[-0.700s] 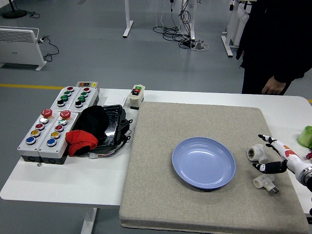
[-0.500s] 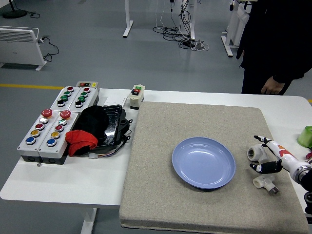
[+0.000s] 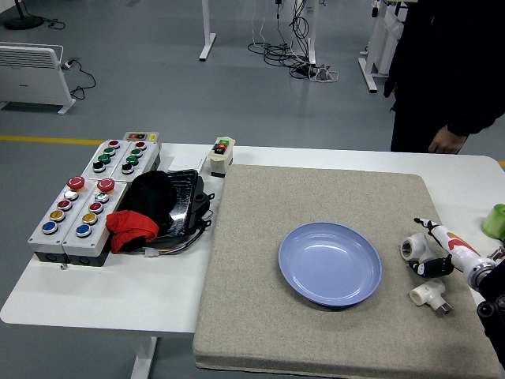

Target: Pick pipe place plate twice

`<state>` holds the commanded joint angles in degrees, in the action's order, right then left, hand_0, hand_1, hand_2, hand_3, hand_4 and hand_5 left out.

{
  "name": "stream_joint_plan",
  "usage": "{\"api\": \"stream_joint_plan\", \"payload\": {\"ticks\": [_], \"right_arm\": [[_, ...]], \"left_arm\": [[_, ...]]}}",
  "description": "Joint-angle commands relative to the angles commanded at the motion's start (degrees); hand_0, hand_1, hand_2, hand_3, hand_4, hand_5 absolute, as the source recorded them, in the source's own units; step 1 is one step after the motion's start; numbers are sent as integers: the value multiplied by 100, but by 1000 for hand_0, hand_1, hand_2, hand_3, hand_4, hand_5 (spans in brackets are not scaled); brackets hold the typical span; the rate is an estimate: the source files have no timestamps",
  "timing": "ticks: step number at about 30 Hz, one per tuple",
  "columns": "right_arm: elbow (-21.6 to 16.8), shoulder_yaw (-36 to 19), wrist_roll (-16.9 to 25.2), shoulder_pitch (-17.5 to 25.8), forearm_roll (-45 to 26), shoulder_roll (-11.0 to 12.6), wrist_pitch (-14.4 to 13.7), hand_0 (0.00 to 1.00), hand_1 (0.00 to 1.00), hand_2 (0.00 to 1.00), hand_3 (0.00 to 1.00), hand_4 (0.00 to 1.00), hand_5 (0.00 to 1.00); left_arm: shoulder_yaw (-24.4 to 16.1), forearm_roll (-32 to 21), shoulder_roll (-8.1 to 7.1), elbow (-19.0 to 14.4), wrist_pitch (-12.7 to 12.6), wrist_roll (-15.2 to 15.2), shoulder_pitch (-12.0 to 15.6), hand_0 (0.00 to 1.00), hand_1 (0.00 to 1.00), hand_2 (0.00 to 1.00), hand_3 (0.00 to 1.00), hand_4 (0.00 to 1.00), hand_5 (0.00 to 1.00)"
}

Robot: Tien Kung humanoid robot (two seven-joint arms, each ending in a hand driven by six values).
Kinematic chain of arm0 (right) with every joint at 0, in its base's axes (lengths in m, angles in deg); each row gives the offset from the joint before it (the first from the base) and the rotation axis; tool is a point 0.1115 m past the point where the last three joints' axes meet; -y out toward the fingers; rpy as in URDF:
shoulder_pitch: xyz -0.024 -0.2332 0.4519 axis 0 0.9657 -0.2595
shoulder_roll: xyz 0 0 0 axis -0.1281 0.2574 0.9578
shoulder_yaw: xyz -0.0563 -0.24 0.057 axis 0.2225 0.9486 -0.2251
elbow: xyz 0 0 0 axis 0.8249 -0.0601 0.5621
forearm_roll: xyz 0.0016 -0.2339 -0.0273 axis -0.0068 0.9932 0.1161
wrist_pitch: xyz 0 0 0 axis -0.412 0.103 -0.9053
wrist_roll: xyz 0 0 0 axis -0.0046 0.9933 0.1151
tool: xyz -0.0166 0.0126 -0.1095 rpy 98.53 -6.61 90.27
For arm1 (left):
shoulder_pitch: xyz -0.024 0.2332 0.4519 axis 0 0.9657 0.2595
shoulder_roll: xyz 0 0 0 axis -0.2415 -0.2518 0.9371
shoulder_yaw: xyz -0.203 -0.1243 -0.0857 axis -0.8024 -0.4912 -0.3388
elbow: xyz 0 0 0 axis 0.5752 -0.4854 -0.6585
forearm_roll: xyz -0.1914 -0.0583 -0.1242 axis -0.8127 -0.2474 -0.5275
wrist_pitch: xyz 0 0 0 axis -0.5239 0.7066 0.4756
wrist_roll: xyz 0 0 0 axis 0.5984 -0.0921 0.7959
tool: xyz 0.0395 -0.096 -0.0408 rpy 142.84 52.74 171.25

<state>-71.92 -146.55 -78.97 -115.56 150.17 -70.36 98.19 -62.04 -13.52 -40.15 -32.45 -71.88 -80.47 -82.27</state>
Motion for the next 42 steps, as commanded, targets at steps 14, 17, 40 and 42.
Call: {"api": "stream_joint_plan", "payload": {"ticks": [14, 17, 40, 42], "right_arm": [[475, 134, 159, -182, 19, -70, -374, 907, 867, 963, 910, 663, 235], [517, 168, 209, -197, 20, -75, -433, 835, 811, 896, 874, 617, 201], [581, 328, 324, -214, -132, -39, -554, 403, 503, 544, 644, 382, 243], [566, 354, 356, -206, -170, -35, -596, 403, 503, 544, 644, 382, 243]], "left_arm": [[-8, 2, 13, -4, -14, -23, -44, 622, 591, 546, 588, 275, 998], [-22, 26, 15, -5, -11, -34, -48, 622, 591, 549, 589, 275, 998], [0, -13, 20, -10, 2, -23, -46, 624, 591, 552, 593, 273, 998], [-13, -1, 24, -9, 4, -27, -28, 624, 591, 552, 593, 273, 998]]}}
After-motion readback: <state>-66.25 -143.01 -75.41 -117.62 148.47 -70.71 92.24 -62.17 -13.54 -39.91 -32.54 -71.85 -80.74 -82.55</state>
